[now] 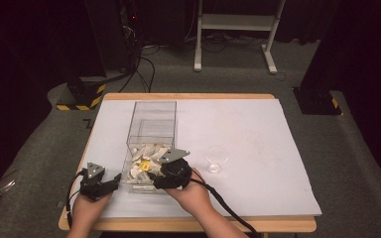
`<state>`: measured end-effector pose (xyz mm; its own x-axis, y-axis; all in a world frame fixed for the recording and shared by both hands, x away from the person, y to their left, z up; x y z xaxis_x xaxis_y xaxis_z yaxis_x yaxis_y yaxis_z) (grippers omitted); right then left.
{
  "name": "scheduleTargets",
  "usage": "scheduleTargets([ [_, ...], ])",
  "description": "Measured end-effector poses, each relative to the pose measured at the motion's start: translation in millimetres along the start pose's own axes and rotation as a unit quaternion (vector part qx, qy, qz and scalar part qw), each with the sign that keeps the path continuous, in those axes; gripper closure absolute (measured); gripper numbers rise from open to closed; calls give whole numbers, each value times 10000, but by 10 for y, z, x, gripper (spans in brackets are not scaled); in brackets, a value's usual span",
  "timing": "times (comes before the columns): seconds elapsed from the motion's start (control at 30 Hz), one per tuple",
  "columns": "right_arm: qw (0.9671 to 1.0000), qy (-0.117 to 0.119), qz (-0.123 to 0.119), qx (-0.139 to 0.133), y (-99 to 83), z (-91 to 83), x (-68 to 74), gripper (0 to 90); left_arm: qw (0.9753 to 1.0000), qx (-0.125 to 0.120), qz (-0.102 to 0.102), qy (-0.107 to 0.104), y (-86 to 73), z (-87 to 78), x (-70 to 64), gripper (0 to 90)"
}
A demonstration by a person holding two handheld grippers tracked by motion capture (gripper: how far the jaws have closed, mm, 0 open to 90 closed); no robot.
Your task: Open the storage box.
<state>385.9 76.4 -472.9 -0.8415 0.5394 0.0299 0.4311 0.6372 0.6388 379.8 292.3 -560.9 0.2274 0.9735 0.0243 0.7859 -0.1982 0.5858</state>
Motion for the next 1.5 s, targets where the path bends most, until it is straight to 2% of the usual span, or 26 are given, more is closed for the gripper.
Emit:
scheduleTargets([
  [0.33, 9997, -95, -85, 189, -17, 109, 17, 457, 10000, -3, -5, -2, 0, 0, 0, 325],
  [0.47, 9995, -143, -121, 268, -32, 155, 34, 460, 10000, -6, -6, -3, 0, 0, -1, 325],
  [0.7, 9990, -267, -187, 296, -46, 149, 32, 541, 10000, 0, 1, -8, -1, 0, -1, 324],
  [0.93, 9985, -277, -331, 340, -76, 138, 72, 670, 10000, -8, -6, -4, 0, 0, -2, 324],
  [1.1, 9982, -213, -386, 412, -109, 145, 90, 820, 10000, -5, 5, -7, -1, 0, -1, 324],
  [1.23, 9987, -150, -337, 344, -118, 132, 85, 864, 10000, -1, 0, -11, -1, 0, -1, 324],
  [1.5, 9994, -225, -252, 90, -110, 38, 56, 872, 10000, -2, 2, -9, -1, 0, -1, 324],
])
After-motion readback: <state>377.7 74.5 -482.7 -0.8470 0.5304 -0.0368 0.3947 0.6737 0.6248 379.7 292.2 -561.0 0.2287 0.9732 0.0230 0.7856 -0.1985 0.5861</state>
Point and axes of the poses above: each handheld gripper's, and its own axes: z roughly forward along the jaws, y roughly out of its top, x roughly to its left, the point moved 8 cm from there along z, roughly forward along the jaws, and after that the axes turned 13 degrees about x, right-handed, at the moved point
